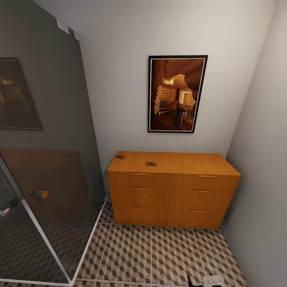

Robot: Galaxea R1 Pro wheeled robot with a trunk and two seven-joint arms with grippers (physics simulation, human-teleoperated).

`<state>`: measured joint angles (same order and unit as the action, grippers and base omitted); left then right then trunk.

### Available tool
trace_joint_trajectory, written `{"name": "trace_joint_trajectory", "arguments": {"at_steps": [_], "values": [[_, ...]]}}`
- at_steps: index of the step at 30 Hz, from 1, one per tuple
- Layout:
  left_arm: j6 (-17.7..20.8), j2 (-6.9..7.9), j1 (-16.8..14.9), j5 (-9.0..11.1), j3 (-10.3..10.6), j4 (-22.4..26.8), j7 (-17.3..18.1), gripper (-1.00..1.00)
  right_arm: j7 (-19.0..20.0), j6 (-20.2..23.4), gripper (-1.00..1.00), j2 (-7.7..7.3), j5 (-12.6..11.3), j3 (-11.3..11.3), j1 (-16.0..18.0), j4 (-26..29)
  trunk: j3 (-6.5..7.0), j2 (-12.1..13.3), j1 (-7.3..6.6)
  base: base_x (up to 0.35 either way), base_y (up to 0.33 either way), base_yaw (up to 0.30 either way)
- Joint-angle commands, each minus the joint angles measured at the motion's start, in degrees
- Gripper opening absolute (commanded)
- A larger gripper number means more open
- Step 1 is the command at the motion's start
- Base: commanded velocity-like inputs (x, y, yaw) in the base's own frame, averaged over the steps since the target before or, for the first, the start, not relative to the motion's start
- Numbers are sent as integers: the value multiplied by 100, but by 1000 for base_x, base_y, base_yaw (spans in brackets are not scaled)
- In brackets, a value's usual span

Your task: Take the four mousetraps from the cabinet in the bathroom and place them on the bathroom floor. Make sure all four end up on the same floor surface, and ensure that at least two of them are either under or directly next to the same bathroom sink.

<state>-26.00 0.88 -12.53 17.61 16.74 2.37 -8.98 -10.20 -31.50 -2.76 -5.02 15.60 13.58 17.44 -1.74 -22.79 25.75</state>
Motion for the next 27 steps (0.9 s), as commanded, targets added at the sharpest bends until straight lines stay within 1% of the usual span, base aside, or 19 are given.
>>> {"name": "trace_joint_trajectory", "arguments": {"at_steps": [1, 4, 5, 7, 8, 9, 12, 13, 16, 18, 20, 21, 27], "values": [[-11, 0, -4, 23, 49, 1, -31, 100, -82, 190, 100, -11, -56, 45, 4, 209, -14, -13, 3, 0, 0, 0], [-11, 0, -4, 23, 49, 1, -31, 100, -211, 752, 100, -23, -54, 39, 4, 806, -14, -13, 3, 0, 0, 0], [-10, 0, -4, 23, 49, 1, -30, 100, -268, 1084, 100, -29, -53, 33, 4, 1183, -14, -13, 3, 0, 0, 0], [-10, 0, -4, 23, 49, 1, -30, 100, -309, 1376, 100, -33, -51, 27, 4, 1537, -14, -13, 3, 0, 0, 0], [-10, 0, -4, 23, 49, 1, -29, 100, -340, 1645, 100, -39, -48, 22, 4, 1879, -14, -13, 3, 0, 0, 0], [-10, 0, -4, 23, 49, 1, -28, 100, -370, 2081, 100, -59, -46, 18, 4, 2419, -14, -13, 3, 0, 0, 0], [-10, 0, -4, 25, 49, 1, -27, 100, -404, 2621, 100, -72, -44, 16, 4, 3008, -14, -13, 3, 0, 0, 0], [-10, 0, -4, 24, 49, 1, -28, 100, -435, 2984, 100, -78, -44, 15, 6, 3376, -14, -13, 3, 0, 0, 0], [-10, 0, -4, 24, 49, 1, -26, 100, -495, 3501, 100, -84, -44, 12, 12, 3888, -14, -13, 3, 0, 0, 0], [-10, 0, -4, 24, 49, 1, -25, 100, -616, 4095, 100, -86, -43, 6, 28, 4523, -14, -13, 3, 0, 0, 0], [-10, 0, -4, 24, 49, 1, -25, 100, -689, 4369, 100, -85, -40, -2, 40, 4834, -14, -13, 3, 0, 0, 0], [-10, 0, -4, 23, 49, 1, -25, 100, -767, 4648, 100, -85, -33, -9, 56, 5134, -14, -13, 3, 0, 0, 0], [-10, -7, -4, 23, 49, 1, -25, 100, -976, 5456, 100, -85, 13, -20, 262, 5864, -14, -13, 3, 0, 0, 0]]}}
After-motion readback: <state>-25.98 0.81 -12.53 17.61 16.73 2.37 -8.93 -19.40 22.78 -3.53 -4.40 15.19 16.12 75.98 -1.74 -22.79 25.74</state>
